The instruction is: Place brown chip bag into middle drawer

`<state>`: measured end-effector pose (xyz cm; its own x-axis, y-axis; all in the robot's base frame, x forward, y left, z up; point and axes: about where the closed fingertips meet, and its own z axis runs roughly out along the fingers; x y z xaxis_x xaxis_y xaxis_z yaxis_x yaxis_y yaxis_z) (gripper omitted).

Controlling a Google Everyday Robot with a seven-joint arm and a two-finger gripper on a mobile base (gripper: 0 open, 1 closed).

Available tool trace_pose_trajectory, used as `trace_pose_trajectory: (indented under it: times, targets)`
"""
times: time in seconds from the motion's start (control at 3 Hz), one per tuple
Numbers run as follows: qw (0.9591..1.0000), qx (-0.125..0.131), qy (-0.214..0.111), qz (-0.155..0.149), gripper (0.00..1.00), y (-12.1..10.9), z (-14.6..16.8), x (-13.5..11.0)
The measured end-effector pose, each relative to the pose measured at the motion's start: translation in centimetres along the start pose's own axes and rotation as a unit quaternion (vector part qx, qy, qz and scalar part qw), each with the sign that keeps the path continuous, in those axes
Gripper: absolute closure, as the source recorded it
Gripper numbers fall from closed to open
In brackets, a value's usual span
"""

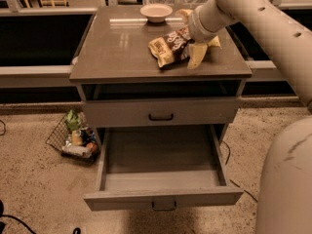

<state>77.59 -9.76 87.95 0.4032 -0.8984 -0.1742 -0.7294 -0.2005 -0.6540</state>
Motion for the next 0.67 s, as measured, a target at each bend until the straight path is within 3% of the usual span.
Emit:
trace_pose_trajectory:
  times: [0.67]
  targets:
    - [0.9984, 0.032, -0.037, 0.029, 0.0, -1.8, 3.0, 0.7]
